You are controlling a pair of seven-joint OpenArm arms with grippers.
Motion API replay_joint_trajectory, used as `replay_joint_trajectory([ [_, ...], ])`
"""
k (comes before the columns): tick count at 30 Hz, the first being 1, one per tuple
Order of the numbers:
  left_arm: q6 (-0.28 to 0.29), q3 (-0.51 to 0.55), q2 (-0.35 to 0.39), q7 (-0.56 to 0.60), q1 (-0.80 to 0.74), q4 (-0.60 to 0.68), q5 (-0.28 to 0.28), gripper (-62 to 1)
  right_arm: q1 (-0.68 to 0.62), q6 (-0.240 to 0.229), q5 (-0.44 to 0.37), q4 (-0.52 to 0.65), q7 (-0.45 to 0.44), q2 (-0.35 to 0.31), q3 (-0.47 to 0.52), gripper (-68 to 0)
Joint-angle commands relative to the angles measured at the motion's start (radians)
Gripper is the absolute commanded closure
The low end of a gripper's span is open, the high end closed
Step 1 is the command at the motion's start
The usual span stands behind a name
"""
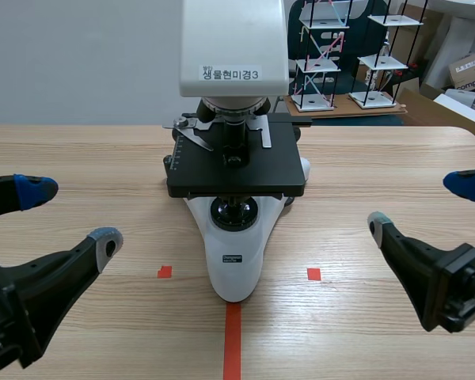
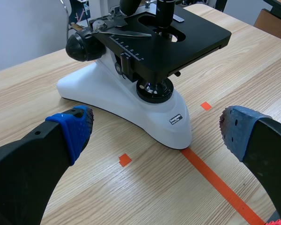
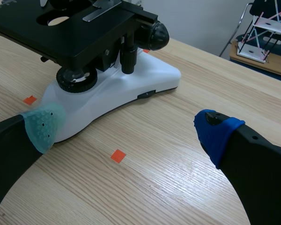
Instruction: Point at the revolving nosepiece
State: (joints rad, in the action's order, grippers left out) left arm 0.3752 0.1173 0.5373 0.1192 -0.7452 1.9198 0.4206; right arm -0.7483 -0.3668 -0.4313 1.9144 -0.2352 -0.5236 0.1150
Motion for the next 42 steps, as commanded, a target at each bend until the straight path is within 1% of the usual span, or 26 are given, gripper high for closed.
replay_joint_trajectory([
  [1, 0.002, 0.003, -0.005, 0.011, -0.005, 0.009, 0.01, -57.0, 0.0, 0.0, -0.007, 0.013, -0.019, -0.008, 0.004, -60.4],
  [4, 0.002, 0.003, -0.005, 0.011, -0.005, 0.009, 0.01, -57.0, 0.0, 0.001, -0.007, 0.013, -0.03, -0.008, 0.004, -60.4],
  [33, 0.002, 0.003, -0.005, 0.011, -0.005, 0.009, 0.009, -57.0, 0.0, 0.001, -0.007, 0.013, -0.029, -0.008, 0.004, -60.3],
  [34, 0.002, 0.003, -0.005, 0.011, -0.005, 0.009, 0.009, -57.0, 0.0, 0.001, -0.007, 0.013, -0.029, -0.008, 0.004, -58.2],
  [35, 0.002, 0.003, -0.005, 0.011, -0.005, 0.009, 0.009, -57.0, 0.0, 0.003, -0.006, 0.013, -0.029, -0.008, 0.004, -52.3],
  [36, 0.002, 0.003, -0.005, 0.011, -0.005, 0.009, 0.009, -57.0, 0.0, 0.004, -0.002, 0.013, -0.029, -0.008, 0.004, -43.1],
  [37, 0.002, 0.003, -0.005, 0.011, -0.005, 0.009, 0.009, -57.0, 0.0, 0.004, 0.006, 0.013, -0.029, -0.008, 0.004, -31.5],
  [39, 0.002, 0.003, -0.005, 0.011, -0.005, 0.009, 0.009, -57.0, 0.0, 0.003, 0.027, 0.013, -0.029, -0.008, 0.004, -5.3],
  [40, 0.002, 0.003, -0.005, 0.011, -0.005, 0.009, 0.009, -57.0, 0.0, 0.009, 0.027, 0.013, -0.03, -0.008, 0.004, 0.4],
  [41, 0.002, 0.003, -0.005, 0.011, -0.005, 0.009, 0.009, -57.0, 0.001, 0.016, 0.028, 0.013, -0.039, -0.008, 0.004, -0.8],
  [42, 0.002, 0.003, -0.005, 0.011, -0.005, 0.009, 0.009, -57.0, 0.004, 0.016, 0.03, 0.013, -0.049, -0.008, 0.004, -0.2],
])
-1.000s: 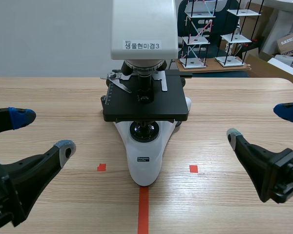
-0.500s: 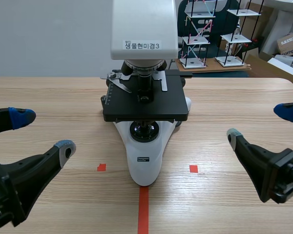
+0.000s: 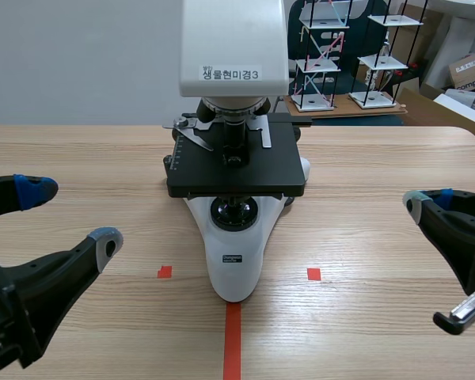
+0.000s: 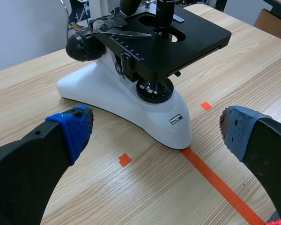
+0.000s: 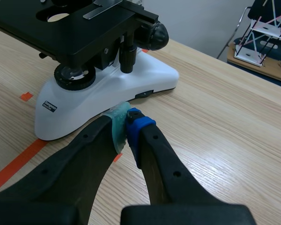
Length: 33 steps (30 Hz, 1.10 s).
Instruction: Point at the revolving nosepiece
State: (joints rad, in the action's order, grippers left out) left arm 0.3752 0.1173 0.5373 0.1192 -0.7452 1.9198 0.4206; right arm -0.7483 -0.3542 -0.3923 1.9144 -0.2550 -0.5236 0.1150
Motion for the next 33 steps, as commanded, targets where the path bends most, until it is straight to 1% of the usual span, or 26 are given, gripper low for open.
replay_joint_trajectory([
  [1, 0.002, 0.003, -0.005, 0.011, -0.005, 0.009, 0.009, -57.0, 0.011, 0.006, 0.003, 0.013, -0.036, -0.008, 0.004, 0.2],
  [3, 0.002, 0.003, -0.005, 0.011, -0.005, 0.009, 0.009, -57.0, 0.033, 0.006, 0.025, 0.013, -0.036, -0.008, 0.003, 0.2],
  [9, 0.002, 0.003, -0.005, 0.011, -0.005, 0.009, 0.009, -57.0, 0.124, 0.004, 0.05, 0.0, -0.036, -0.008, 0.002, 0.2],
  [11, 0.002, 0.003, -0.005, 0.011, -0.005, 0.009, 0.009, -57.0, 0.166, -0.013, 0.05, -0.021, -0.04, -0.008, 0.002, 0.2],
  [13, 0.002, 0.003, -0.005, 0.011, -0.005, 0.009, 0.009, -57.0, 0.21, -0.04, 0.049, -0.05, -0.045, -0.008, 0.002, 0.2],
  [16, 0.002, 0.003, -0.005, 0.011, -0.005, 0.009, 0.009, -57.0, 0.28, -0.052, 0.053, -0.101, -0.051, -0.008, -0.015, 0.2],
  [20, 0.002, 0.003, -0.005, 0.011, -0.005, 0.009, 0.009, -57.0, 0.37, -0.14, 0.08, -0.169, -0.066, -0.008, -0.049, 0.2],
  [22, 0.002, 0.003, -0.005, 0.011, -0.005, 0.009, 0.009, -57.0, 0.415, -0.17, 0.08, -0.2, -0.072, -0.008, -0.066, 0.2],
  [25, 0.002, 0.003, -0.005, 0.011, -0.005, 0.009, 0.009, -57.0, 0.478, -0.188, 0.1, -0.239, -0.088, -0.008, -0.094, 0.2],
  [29, 0.002, 0.003, -0.005, 0.011, -0.005, 0.009, 0.01, -57.0, 0.554, -0.265, 0.125, -0.279, -0.111, -0.008, -0.128, 0.1],
  [30, 0.002, 0.003, -0.005, 0.011, -0.005, 0.009, 0.01, -57.0, 0.57, -0.273, 0.128, -0.287, -0.111, -0.008, -0.136, 0.1],
  [33, 0.002, 0.003, -0.005, 0.011, -0.005, 0.009, 0.01, -57.0, 0.618, -0.277, 0.141, -0.306, -0.111, -0.008, -0.157, 0.1],
])
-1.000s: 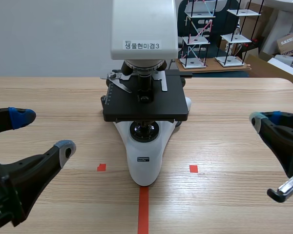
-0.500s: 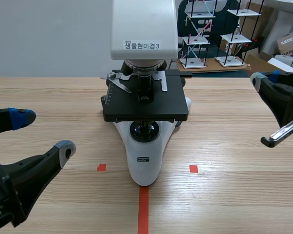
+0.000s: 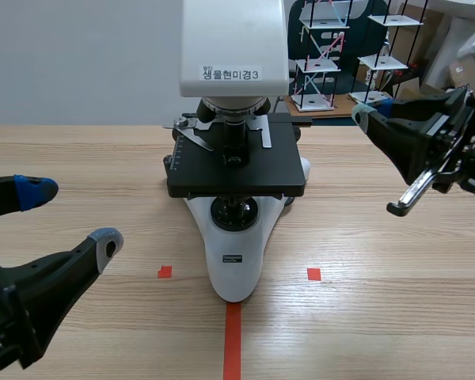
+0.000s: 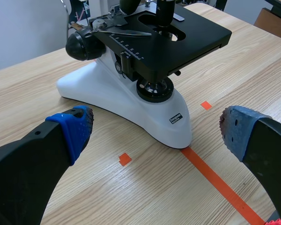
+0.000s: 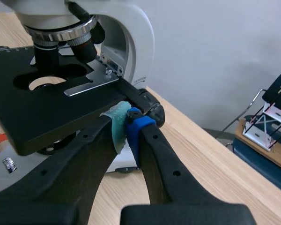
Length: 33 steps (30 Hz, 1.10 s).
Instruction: Point at the revolving nosepiece
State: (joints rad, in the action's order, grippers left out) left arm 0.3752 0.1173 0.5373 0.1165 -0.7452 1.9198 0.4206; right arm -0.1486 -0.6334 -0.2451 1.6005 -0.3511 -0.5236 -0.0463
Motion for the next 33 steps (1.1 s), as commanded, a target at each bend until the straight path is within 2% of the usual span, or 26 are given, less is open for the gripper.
replay_joint_trajectory([
  [1, 0.002, 0.003, -0.005, 0.014, -0.005, 0.009, 0.01, -57.0, 0.034, -0.001, -0.001, 0.003, -0.014, -0.008, -0.003, 0.1],
  [6, 0.002, 0.003, -0.005, 0.014, -0.005, 0.009, 0.009, -57.0, 0.113, -0.026, 0.045, -0.034, -0.014, -0.008, -0.033, 0.1],
  [14, 0.002, 0.003, -0.005, 0.014, -0.005, 0.009, 0.009, -57.0, 0.216, -0.076, 0.066, -0.123, -0.028, -0.008, -0.085, 0.0],
  [17, 0.002, 0.003, -0.005, 0.014, -0.005, 0.009, 0.009, -57.0, 0.246, -0.081, 0.13, -0.134, -0.061, -0.008, -0.106, 0.0],
  [19, 0.002, 0.003, -0.005, 0.014, -0.005, 0.009, 0.009, -57.0, 0.264, -0.111, 0.158, -0.134, -0.07, -0.007, -0.118, 0.0],
  [33, 0.002, 0.003, -0.005, 0.014, -0.005, 0.009, 0.005, -57.0, 0.315, -0.112, 0.19, -0.134, -0.112, 0.003, -0.175, 0.0],
])
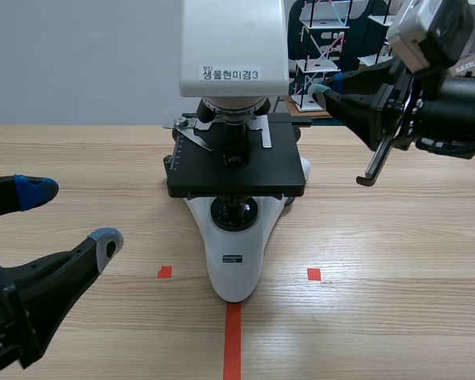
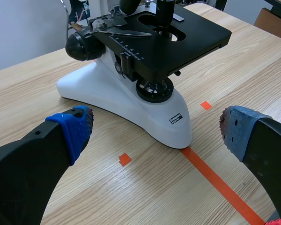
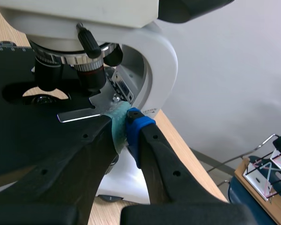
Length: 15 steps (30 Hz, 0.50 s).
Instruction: Point at the revolving nosepiece
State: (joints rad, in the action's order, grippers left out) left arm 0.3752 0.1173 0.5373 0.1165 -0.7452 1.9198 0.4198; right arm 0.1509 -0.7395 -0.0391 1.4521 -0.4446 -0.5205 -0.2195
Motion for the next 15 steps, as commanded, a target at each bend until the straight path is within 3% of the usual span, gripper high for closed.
replay_joint_trajectory([
  [1, 0.002, 0.003, -0.005, 0.014, -0.005, 0.009, 0.006, -57.0, 0.018, -0.006, -0.016, 0.014, -0.019, 0.0, -0.005, 0.0],
  [15, 0.002, 0.003, -0.005, 0.014, -0.005, 0.009, 0.006, -57.0, 0.018, -0.006, -0.012, 0.014, -0.018, 0.0, -0.018, 0.0],
])
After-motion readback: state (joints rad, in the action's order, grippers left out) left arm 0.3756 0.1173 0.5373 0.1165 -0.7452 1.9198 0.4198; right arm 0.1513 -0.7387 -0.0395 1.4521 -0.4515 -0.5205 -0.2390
